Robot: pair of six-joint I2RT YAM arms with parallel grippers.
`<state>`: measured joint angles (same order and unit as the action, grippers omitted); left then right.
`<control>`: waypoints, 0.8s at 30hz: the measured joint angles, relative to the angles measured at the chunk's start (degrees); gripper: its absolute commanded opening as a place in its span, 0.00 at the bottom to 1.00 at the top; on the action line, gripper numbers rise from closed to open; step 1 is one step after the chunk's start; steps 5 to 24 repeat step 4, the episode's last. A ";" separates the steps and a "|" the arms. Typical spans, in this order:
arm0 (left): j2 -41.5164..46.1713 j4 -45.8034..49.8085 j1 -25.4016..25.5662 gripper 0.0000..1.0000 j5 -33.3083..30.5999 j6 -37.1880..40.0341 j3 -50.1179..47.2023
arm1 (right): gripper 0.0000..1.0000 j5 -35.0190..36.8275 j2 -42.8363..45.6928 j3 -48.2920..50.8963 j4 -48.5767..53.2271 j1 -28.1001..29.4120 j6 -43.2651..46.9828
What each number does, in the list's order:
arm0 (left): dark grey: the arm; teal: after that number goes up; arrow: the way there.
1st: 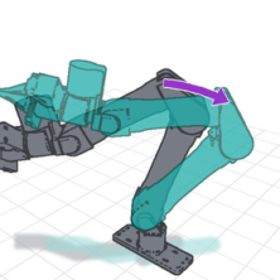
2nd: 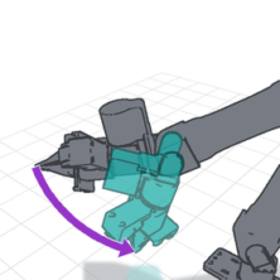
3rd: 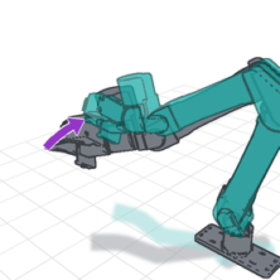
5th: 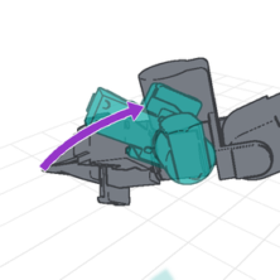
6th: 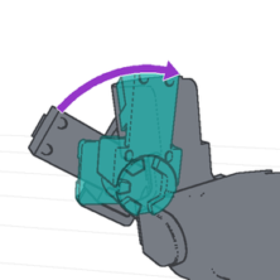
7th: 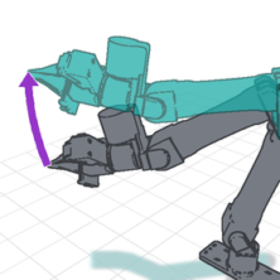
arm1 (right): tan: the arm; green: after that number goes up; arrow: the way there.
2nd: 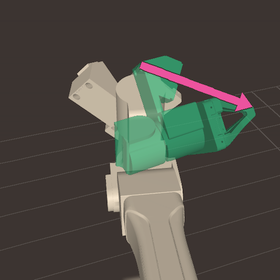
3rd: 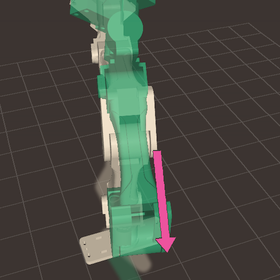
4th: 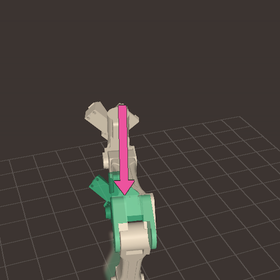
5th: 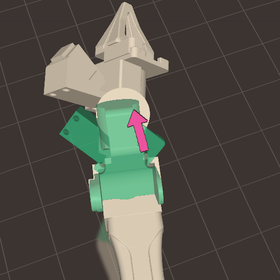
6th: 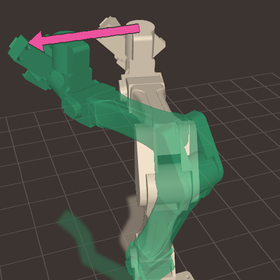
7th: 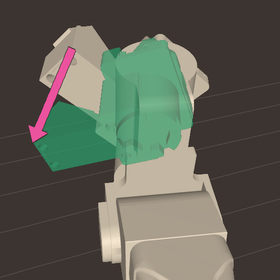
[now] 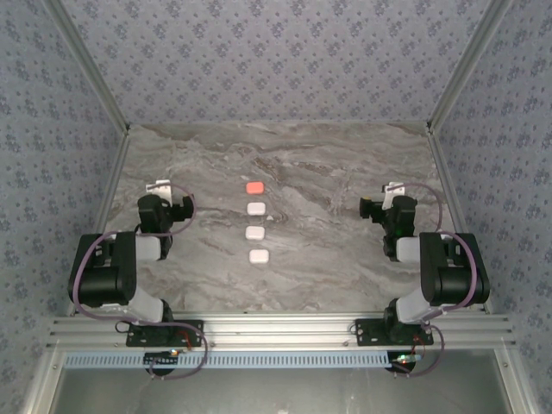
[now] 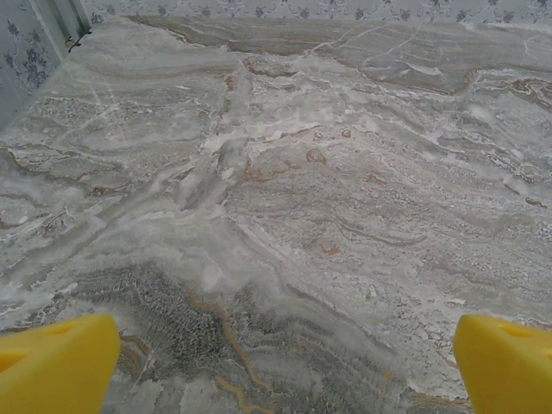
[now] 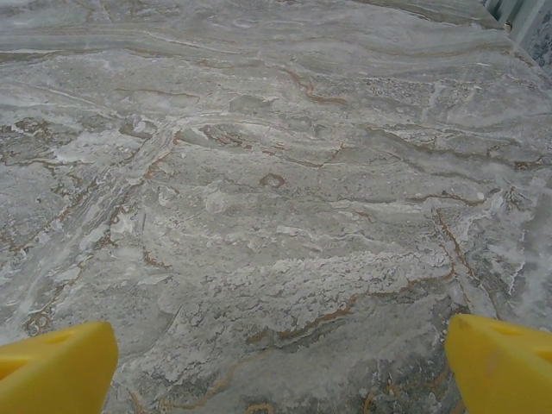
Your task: Insert wireless bluetooth earbuds into charging case
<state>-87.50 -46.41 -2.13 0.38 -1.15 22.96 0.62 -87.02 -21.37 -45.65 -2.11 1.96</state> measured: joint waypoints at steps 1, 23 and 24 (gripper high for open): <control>0.00 0.00 0.00 0.99 0.00 0.00 0.00 | 1.00 0.00 0.00 0.00 -0.02 0.00 0.00; 0.00 0.00 0.00 0.99 0.00 0.00 0.00 | 1.00 0.00 0.00 0.00 -0.02 0.00 0.00; 0.00 0.00 0.00 0.99 0.00 0.00 0.00 | 1.00 0.00 0.00 0.00 -0.02 0.00 0.00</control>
